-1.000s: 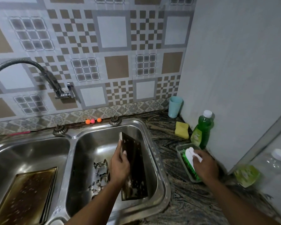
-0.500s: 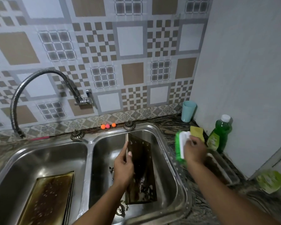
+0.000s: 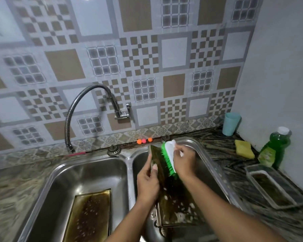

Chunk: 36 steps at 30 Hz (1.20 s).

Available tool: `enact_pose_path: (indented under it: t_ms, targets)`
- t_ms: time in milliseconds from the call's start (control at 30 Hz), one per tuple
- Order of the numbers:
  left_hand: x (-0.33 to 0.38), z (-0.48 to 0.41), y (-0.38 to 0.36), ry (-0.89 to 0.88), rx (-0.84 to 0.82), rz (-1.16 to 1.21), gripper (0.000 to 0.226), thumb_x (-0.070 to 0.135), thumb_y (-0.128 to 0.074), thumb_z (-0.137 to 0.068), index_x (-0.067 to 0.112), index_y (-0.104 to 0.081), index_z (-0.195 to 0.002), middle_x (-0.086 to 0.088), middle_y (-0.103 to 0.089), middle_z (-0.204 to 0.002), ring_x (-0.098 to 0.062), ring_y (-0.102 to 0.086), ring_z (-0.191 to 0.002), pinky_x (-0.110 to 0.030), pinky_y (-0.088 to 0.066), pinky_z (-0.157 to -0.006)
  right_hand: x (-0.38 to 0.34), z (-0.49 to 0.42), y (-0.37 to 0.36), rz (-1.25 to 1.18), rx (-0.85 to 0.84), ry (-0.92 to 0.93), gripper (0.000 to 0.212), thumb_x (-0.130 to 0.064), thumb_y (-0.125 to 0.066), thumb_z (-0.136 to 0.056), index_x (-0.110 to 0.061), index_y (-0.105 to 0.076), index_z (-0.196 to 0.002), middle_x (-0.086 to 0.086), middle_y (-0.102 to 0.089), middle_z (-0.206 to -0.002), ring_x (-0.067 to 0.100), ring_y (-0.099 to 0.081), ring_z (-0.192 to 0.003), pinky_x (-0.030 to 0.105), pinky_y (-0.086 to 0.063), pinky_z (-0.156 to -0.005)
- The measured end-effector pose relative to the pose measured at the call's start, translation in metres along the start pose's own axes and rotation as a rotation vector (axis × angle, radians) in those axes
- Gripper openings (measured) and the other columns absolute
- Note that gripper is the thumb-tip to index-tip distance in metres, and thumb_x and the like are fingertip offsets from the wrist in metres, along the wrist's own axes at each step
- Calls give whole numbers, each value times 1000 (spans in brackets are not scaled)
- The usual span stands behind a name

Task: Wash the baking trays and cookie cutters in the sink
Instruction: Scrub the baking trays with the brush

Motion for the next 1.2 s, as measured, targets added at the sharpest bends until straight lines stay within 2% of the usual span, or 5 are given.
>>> enact_pose_path:
  t_ms: [67, 400, 633, 800, 1200]
  targets:
    - [-5, -15, 18, 6, 92, 2, 46, 2, -48, -103, 19, -51, -145, 23, -71, -106, 5, -69, -91, -15, -54, -76, -26, 31, -28, -13, -151, 157, 15, -21, -63, -90, -24, -76, -97, -7, -75, -99, 14, -68, -90, 27, -51, -76]
    - [-18, -37, 68, 84, 221, 70, 51, 3, -52, -100, 29, -52, -144, 7, -70, -122, -2, -51, -58, -15, -43, -51, -3, 73, -43, 0, -133, 114, 14, -18, -65, -91, -21, -77, -99, -13, -73, -95, 8, -67, -91, 9, -46, -75]
    - [-12, -43, 73, 70, 256, 138, 44, 2, -52, -101, 14, -53, -143, -1, -57, -141, 6, -64, -92, 0, -45, -67, 4, 105, -43, -96, -177, 152, 18, -12, -65, -91, -23, -77, -99, -16, -73, -98, -14, -63, -94, 10, -50, -81]
    - [-45, -22, 22, 119, 269, 141, 44, 2, -52, -101, 14, -52, -144, 1, -56, -140, 16, -57, -60, -2, -41, -55, 57, 73, 7, -14, -121, 40, 15, -21, -67, -90, -35, -73, -89, -18, -73, -94, -1, -67, -91, 13, -50, -77]
    - [-29, -31, 14, 123, 286, 135, 44, 1, -50, -102, 11, -49, -145, 10, -52, -134, 21, -59, -85, 6, -40, -68, 82, 72, 33, 9, -136, 52, 18, -12, -67, -89, -25, -77, -97, -20, -72, -95, 6, -70, -97, 19, -52, -81]
Point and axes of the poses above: each hand's wrist, its own z-axis away from the middle knuckle, its own y-axis out of the back of the hand, x = y × z, the point moved 7 cm from there along -z, towards the middle knuckle
